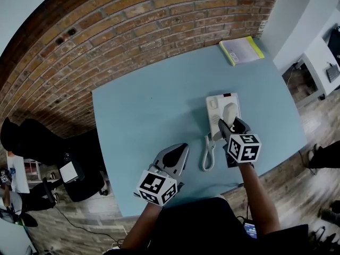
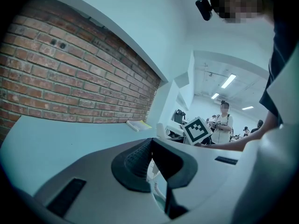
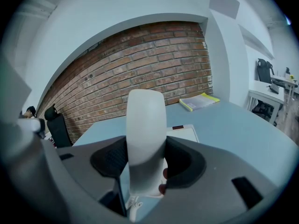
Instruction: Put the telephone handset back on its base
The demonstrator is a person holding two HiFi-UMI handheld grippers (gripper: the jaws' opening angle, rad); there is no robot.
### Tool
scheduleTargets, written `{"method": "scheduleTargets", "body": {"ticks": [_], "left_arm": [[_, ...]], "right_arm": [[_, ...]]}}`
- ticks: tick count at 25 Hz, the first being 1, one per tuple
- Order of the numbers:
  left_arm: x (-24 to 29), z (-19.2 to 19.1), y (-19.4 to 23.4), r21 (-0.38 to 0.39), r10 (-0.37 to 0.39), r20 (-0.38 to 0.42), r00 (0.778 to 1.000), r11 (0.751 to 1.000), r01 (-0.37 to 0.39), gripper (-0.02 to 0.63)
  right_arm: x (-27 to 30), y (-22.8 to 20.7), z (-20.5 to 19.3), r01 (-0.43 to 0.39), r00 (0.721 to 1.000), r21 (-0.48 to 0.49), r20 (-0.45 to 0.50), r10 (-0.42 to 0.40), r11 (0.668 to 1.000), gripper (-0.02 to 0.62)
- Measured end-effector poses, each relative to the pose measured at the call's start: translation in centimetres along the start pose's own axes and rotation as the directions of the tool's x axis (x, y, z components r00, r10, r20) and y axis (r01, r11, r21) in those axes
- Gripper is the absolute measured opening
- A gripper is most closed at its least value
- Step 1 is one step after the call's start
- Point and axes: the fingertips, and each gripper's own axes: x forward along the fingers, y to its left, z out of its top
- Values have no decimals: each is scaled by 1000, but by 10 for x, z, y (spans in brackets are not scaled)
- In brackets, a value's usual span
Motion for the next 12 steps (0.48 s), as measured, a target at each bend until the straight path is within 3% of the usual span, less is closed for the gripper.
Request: {"method": "scheduleTargets", "body": {"ticks": [12], "left_arm": [[10,-1,15,-18,32,-7,999,999,-32,9]], "right_arm": [[22,-17,-13,15,998,-1,-53,-15,1000,227]]}}
